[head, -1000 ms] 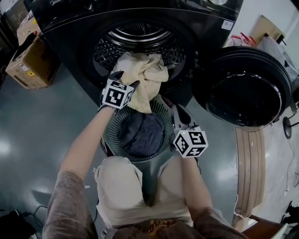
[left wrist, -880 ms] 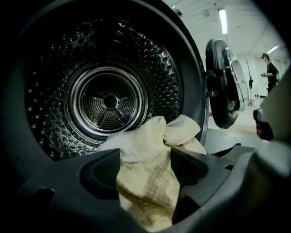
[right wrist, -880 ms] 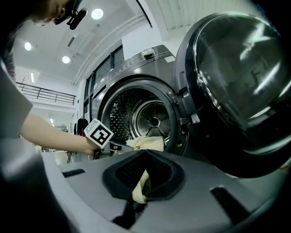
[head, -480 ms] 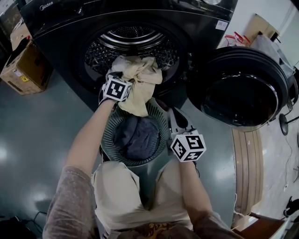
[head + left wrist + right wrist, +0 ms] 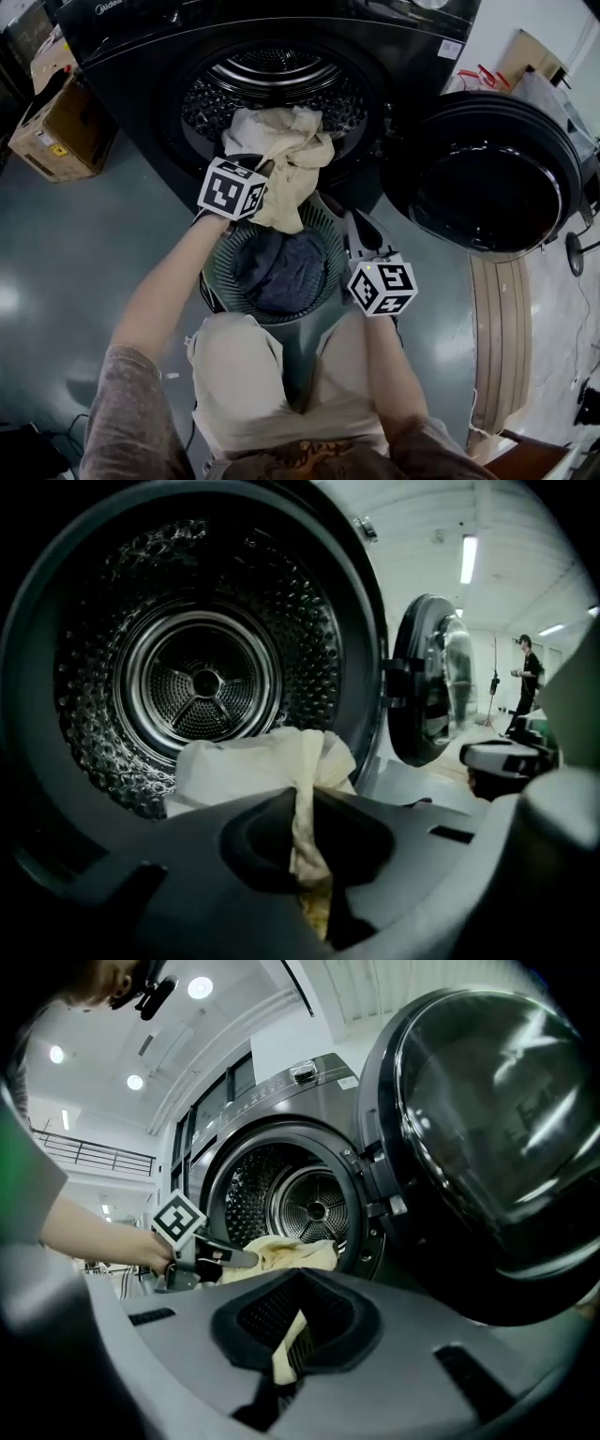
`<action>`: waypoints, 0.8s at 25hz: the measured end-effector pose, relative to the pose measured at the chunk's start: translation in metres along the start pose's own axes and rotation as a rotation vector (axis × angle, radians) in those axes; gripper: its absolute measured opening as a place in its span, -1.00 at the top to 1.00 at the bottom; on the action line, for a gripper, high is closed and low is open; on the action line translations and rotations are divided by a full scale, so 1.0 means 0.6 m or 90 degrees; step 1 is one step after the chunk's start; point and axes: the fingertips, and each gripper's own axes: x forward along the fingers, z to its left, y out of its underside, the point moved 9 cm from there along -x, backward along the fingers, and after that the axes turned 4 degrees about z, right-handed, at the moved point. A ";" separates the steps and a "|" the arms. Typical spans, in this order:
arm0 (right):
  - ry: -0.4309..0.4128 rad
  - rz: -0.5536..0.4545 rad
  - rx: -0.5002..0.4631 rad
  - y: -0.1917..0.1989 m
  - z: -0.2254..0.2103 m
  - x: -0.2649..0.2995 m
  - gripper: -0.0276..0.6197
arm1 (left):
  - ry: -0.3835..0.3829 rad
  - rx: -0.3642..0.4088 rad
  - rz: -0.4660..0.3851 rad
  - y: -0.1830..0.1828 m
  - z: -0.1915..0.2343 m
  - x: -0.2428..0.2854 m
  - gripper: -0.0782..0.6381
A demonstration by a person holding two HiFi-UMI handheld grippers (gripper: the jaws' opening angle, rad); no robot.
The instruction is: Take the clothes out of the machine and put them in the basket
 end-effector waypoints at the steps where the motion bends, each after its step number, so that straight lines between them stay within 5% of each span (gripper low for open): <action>1: -0.001 0.002 0.001 0.002 0.000 0.002 0.92 | 0.015 0.009 -0.002 -0.002 -0.014 -0.015 0.71; 8: -0.006 0.016 0.002 0.012 -0.009 0.012 0.92 | 0.105 0.044 -0.007 0.006 -0.113 -0.113 0.71; 15: -0.014 0.017 0.006 0.015 -0.009 0.017 0.92 | 0.139 0.064 0.013 0.039 -0.175 -0.157 0.70; 20: -0.014 0.015 0.008 0.013 -0.007 0.011 0.92 | 0.093 0.061 0.011 0.055 -0.165 -0.163 0.14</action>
